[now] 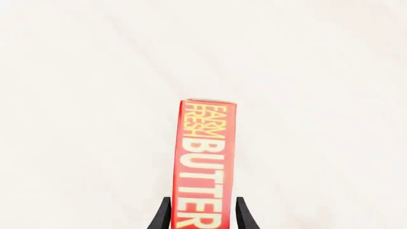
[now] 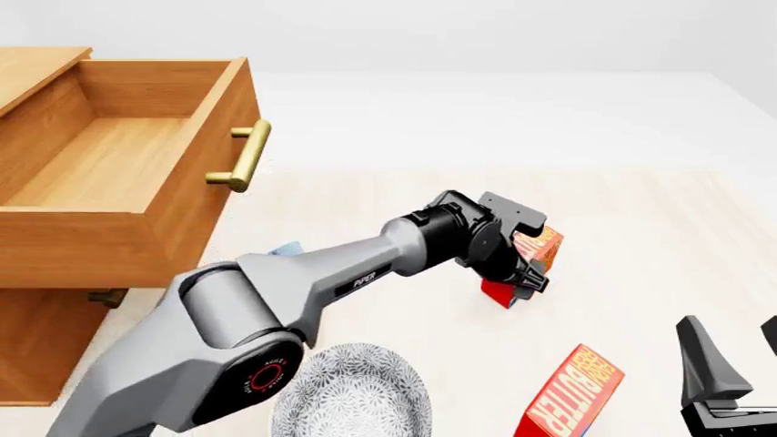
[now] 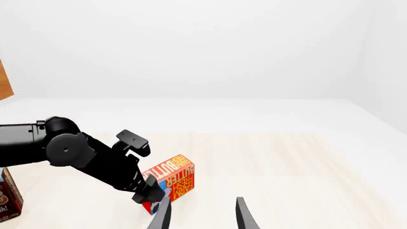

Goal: Put the butter at the front in the top drawer of the cabinet and close it.

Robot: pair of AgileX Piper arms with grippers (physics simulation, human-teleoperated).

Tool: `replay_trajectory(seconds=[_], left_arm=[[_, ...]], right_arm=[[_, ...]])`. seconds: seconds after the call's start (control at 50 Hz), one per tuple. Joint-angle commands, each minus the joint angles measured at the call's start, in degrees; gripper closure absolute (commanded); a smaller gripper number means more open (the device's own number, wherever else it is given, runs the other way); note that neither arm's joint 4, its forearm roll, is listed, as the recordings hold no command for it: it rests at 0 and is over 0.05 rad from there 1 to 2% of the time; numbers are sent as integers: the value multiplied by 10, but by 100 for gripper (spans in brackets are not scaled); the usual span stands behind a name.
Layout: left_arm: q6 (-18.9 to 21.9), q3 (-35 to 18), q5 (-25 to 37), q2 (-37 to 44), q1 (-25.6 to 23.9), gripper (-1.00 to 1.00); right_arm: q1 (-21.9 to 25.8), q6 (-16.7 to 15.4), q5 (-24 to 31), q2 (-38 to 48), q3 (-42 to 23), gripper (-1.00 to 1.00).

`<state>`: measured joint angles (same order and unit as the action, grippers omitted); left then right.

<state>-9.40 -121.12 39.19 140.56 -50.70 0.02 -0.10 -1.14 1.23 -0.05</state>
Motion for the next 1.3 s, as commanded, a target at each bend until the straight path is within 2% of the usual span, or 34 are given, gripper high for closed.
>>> replay_trajectory(seconds=[0.02,0.46,0.48,0.62,0.86,1.14,1.3], left_arm=[[4,-35,12,32,3,-100],[20,-159,78,106,6,-100],[18,-162,79,108,3,100],[13,-163,79,108,-1,100],[12,-86,54,14,1,100],[-9,-5,40,-83,-5,100],[-16,61,31,-157,-1,100]], right_arm=[[0,0,0,0,0,-100],[0,0,0,0,0,-100],[0,0,0,0,0,-100],[0,0,0,1,0,-100],[0,0,0,0,0,-100],[0,0,0,0,0,-100],[0,0,0,0,0,-100]])
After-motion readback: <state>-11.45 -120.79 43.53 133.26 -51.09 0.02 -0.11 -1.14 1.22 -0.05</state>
